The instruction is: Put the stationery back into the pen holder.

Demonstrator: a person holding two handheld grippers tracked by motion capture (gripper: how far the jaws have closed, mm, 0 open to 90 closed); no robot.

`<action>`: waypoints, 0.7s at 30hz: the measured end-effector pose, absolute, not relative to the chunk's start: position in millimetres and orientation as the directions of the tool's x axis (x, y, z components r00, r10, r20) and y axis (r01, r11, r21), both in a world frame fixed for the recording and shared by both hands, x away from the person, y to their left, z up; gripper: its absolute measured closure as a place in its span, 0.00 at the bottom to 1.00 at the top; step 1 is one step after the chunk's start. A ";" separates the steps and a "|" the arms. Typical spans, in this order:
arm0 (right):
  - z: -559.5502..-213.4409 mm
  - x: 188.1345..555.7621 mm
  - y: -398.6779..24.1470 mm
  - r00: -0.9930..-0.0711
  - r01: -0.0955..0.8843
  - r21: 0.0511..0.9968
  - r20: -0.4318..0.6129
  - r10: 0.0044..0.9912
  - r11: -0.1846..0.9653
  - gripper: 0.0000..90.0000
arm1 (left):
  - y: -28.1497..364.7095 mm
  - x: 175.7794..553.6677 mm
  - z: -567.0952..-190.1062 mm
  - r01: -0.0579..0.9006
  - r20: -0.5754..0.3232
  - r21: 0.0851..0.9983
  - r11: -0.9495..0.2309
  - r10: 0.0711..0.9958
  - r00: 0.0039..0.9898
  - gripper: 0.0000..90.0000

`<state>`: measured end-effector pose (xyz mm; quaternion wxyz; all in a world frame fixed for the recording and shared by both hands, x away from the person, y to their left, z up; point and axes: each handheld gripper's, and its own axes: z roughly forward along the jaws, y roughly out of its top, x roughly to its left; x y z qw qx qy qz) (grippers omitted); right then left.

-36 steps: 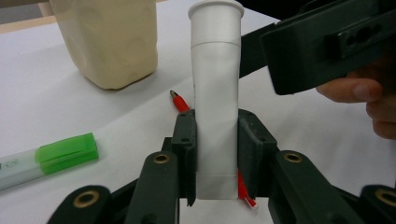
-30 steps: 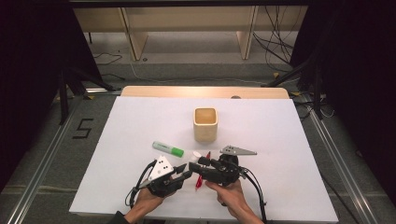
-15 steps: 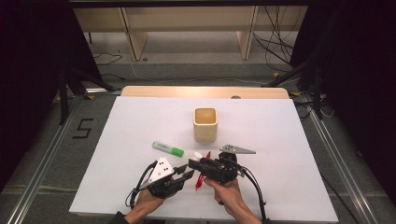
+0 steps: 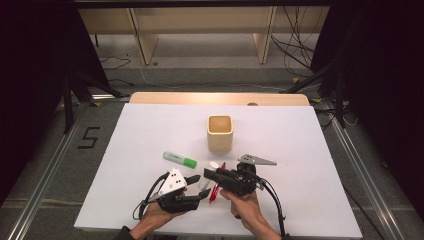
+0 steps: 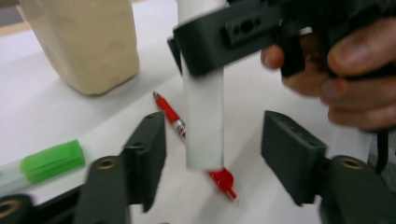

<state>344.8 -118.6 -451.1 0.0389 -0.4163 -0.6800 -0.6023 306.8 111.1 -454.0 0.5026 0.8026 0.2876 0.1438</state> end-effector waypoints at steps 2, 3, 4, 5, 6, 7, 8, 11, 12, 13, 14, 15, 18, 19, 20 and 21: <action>-449.6 345.2 -121.5 -0.654 0.599 0.797 0.542 0.529 -0.075 0.75 | 115.0 307.7 -455.4 0.323 -0.053 0.884 -0.338 0.614 0.788 0.39; -448.5 345.3 -122.9 -0.656 0.592 0.803 0.532 0.535 -0.072 0.75 | 116.6 308.4 -455.8 0.330 -0.060 0.882 -0.337 0.614 0.787 0.38; -447.6 345.3 -123.8 -0.655 0.590 0.804 0.528 0.541 -0.071 0.75 | 118.4 309.4 -456.3 0.340 -0.070 0.878 -0.337 0.613 0.787 0.37; -446.9 345.9 -125.2 -0.657 0.581 0.811 0.518 0.548 -0.070 0.75 | 120.1 310.2 -456.9 0.342 -0.069 0.877 -0.338 0.616 0.785 0.36; -446.1 346.3 -126.4 -0.654 0.580 0.811 0.518 0.551 -0.073 0.75 | 120.1 310.2 -456.9 0.342 -0.069 0.877 -0.338 0.616 0.785 0.35; -445.2 347.1 -128.0 -0.654 0.574 0.815 0.510 0.558 -0.072 0.75 | 124.2 312.2 -457.8 0.353 -0.080 0.874 -0.334 0.617 0.783 0.34; -444.3 347.7 -129.2 -0.657 0.566 0.822 0.497 0.567 -0.066 0.75 | 125.9 312.9 -458.0 0.354 -0.078 0.873 -0.335 0.620 0.780 0.34; -441.6 348.5 -132.2 -0.662 0.541 0.839 0.464 0.589 -0.052 0.75 | 132.4 315.1 -457.6 0.364 -0.092 0.877 -0.314 0.634 0.768 0.32; -440.7 348.9 -133.4 -0.663 0.537 0.842 0.458 0.592 -0.051 0.75 | 134.5 315.5 -457.7 0.365 -0.096 0.879 -0.306 0.636 0.766 0.32; -440.7 348.9 -133.4 -0.663 0.537 0.842 0.458 0.592 -0.051 0.75 | 134.5 315.5 -457.7 0.365 -0.096 0.879 -0.306 0.636 0.766 0.32; -439.8 349.6 -134.5 -0.663 0.531 0.846 0.453 0.596 -0.053 0.75 | 136.9 315.7 -457.6 0.364 -0.096 0.881 -0.302 0.639 0.764 0.32; -437.7 350.2 -136.7 -0.663 0.524 0.850 0.444 0.603 -0.051 0.75 | 139.4 315.6 -457.6 0.369 -0.099 0.880 -0.299 0.645 0.758 0.31; -435.5 352.2 -140.5 -0.660 0.516 0.855 0.432 0.615 -0.047 0.75 | 144.6 316.8 -457.3 0.375 -0.102 0.878 -0.296 0.651 0.752 0.30; -434.9 352.8 -141.5 -0.660 0.512 0.857 0.428 0.618 -0.047 0.75 | 146.3 317.0 -457.1 0.383 -0.109 0.876 -0.292 0.654 0.748 0.30; -433.8 353.5 -142.8 -0.659 0.510 0.859 0.424 0.622 -0.046 0.75 | 148.1 317.3 -457.1 0.384 -0.107 0.875 -0.295 0.655 0.748 0.29; -432.7 354.6 -144.4 -0.659 0.506 0.861 0.420 0.624 -0.045 0.75 | 149.6 317.2 -457.0 0.387 -0.110 0.875 -0.292 0.657 0.746 0.29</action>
